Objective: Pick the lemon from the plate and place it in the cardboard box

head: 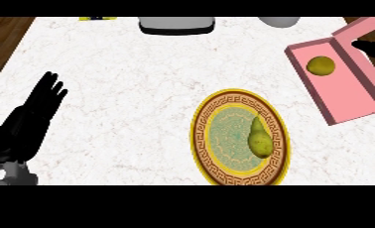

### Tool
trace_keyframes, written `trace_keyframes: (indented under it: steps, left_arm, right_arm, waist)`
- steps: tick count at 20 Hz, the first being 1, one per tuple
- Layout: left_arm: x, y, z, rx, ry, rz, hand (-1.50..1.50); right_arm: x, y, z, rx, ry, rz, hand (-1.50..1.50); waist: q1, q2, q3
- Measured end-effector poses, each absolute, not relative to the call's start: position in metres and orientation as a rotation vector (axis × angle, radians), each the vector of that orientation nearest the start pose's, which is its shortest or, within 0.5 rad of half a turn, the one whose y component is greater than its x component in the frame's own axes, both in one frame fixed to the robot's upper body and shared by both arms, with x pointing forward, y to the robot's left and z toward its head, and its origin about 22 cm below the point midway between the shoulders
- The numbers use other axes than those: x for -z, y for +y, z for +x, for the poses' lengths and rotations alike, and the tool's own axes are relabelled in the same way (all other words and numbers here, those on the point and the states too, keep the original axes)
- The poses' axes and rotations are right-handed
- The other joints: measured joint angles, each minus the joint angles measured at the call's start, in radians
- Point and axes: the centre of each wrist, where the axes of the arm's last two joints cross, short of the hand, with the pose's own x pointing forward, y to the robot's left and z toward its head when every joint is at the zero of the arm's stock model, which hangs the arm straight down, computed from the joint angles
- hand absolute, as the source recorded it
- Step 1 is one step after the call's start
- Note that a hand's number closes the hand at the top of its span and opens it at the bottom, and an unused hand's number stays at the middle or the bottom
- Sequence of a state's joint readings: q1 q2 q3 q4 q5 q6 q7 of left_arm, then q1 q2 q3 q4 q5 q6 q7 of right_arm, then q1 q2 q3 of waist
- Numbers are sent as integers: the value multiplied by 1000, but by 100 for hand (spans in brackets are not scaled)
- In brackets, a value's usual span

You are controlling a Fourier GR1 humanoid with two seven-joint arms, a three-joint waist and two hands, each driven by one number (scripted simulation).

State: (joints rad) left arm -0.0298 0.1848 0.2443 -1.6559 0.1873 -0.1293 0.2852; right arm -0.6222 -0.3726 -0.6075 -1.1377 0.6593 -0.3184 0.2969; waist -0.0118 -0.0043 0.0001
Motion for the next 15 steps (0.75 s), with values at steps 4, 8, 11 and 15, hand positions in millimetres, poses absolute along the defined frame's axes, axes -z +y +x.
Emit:
trace_keyframes:
  steps: [4,8,11,15]
  left_arm:
    - [-47,327,237,-59,-1441,67,0]
    - [-56,328,238,-53,-1444,65,0]
    - [-54,324,244,-57,-1445,62,0]
    - [-52,322,245,-60,-1446,58,0]
  right_arm:
    - [-142,-420,319,353,-1384,-1123,-150]
    - [-151,-444,288,360,-1406,-1095,-150]
    - [-149,-461,266,349,-1428,-1079,-150]
    - [-147,-471,248,324,-1431,-1076,-150]
  waist:
    - [-1,0,0]
    - [3,1,0]
    - [4,2,0]
    - [7,3,0]
